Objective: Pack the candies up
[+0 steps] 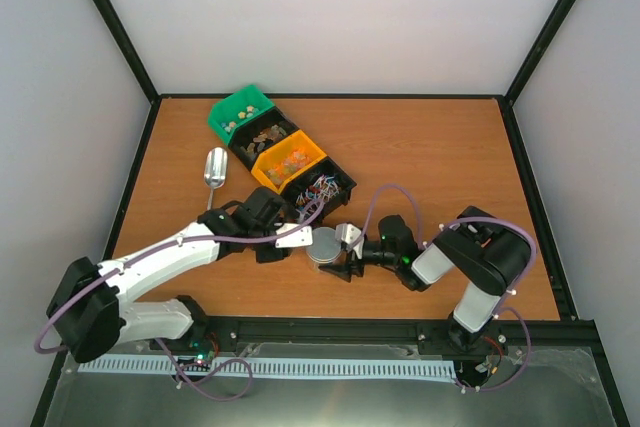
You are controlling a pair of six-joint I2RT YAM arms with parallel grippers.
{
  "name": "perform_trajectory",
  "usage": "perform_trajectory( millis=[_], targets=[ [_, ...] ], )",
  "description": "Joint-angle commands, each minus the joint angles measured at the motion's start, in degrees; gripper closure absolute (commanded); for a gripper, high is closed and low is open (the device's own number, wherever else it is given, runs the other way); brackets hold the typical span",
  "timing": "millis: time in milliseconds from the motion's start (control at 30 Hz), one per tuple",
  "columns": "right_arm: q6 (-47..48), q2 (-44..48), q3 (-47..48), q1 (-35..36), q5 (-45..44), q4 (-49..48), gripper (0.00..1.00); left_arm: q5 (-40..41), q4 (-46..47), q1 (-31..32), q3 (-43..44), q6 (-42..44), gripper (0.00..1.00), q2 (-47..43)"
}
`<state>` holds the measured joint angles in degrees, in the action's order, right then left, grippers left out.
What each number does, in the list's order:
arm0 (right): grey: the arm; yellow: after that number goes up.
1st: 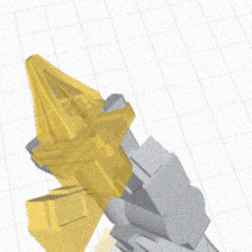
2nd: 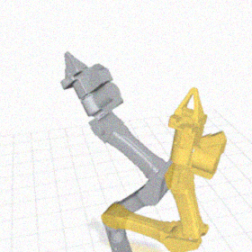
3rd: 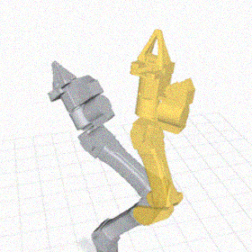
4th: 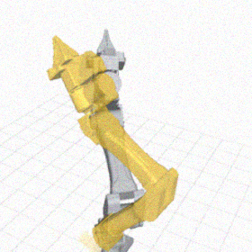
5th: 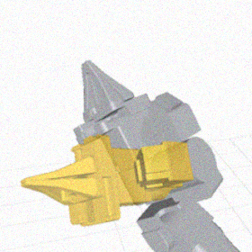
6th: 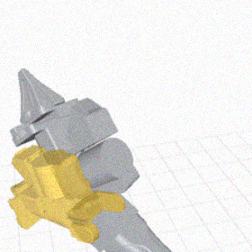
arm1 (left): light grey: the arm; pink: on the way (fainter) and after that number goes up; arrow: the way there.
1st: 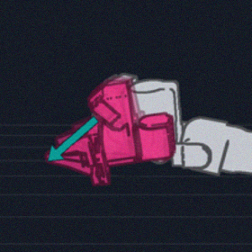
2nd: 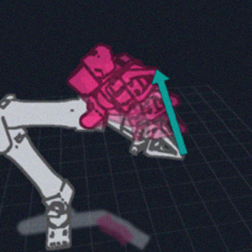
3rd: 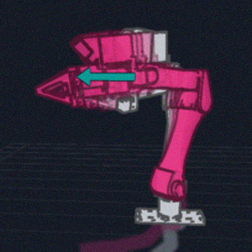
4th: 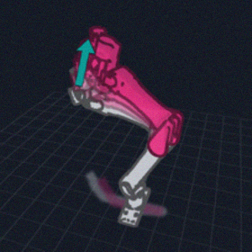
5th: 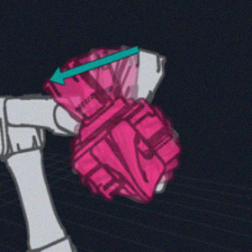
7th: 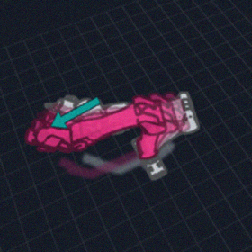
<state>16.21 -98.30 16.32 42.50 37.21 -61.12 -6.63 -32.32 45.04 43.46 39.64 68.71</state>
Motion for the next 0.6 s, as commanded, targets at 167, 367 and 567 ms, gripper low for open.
perform_trajectory(
  millis=[167, 367, 567],
  targets=[
    [-0.9, 0.6, -0.6, 0.7, -1.9, -0.6, 0.25, -10.8, -5.8, -0.4, 4.1, -12.4, 0.0, -3.9],
    [-0.9, 0.6, -0.6, 1.0, -3.1, 0.0, 0.23, -9.7, 1.3, 4.5, 6.3, -20.7, 0.0, 1.1],
    [-0.6, 0.7, -0.4, 1.4, -4.4, 0.6, 0.23, -7.4, 6.0, 6.1, 6.3, -23.9, 0.0, 4.8]
  ],
)
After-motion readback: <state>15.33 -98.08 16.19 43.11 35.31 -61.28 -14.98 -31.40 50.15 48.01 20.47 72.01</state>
